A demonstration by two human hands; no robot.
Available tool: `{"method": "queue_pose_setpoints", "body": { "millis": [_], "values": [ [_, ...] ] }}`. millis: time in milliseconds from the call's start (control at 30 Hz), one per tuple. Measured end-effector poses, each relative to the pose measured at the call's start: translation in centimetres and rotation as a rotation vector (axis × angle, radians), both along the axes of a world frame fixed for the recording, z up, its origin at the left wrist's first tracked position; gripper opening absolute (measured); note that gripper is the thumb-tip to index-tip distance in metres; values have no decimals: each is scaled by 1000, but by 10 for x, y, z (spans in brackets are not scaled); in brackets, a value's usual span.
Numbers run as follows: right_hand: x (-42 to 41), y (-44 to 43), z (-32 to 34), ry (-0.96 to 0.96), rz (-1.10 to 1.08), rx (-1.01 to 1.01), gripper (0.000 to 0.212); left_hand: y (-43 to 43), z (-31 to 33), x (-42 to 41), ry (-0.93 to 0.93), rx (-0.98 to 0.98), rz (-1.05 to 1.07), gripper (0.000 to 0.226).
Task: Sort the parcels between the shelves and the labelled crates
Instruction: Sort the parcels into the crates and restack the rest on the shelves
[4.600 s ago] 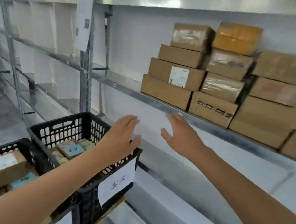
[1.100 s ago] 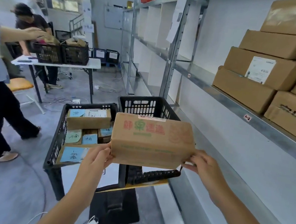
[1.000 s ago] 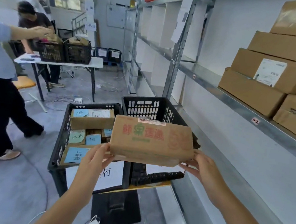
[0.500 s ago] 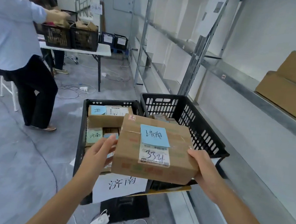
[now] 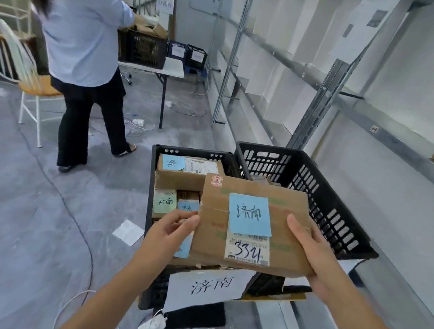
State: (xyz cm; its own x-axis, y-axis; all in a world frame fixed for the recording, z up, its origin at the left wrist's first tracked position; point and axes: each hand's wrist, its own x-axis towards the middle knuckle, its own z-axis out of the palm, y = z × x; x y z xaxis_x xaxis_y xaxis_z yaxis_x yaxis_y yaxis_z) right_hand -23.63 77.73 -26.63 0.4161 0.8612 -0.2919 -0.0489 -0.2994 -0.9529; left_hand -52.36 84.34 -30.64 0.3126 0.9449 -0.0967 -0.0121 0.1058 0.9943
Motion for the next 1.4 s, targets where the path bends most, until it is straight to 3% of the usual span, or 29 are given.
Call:
{"method": "queue_pose_setpoints", "body": {
  "millis": [167, 400, 567, 867, 1267, 1400],
  "values": [
    [21, 41, 21, -120, -110, 150, 77, 59, 5, -26, -12, -25, 176, 22],
    [16, 122, 3, 31, -67, 171, 79, 101, 9, -20, 25, -28, 254, 25],
    [-8, 173, -27, 66, 2, 144, 95, 118, 6, -5, 143, -47, 285, 24],
    [-23, 231, -80, 142, 55, -19, 99, 139, -8, 9, 280, -79, 297, 22],
    [-15, 231, -123, 216, 100, -122, 87, 151, -23, 18, 272, -124, 315, 24],
    [-22, 242, -139, 271, 192, -246, 78, 149, -24, 20, 283, -148, 322, 22]
  ]
}}
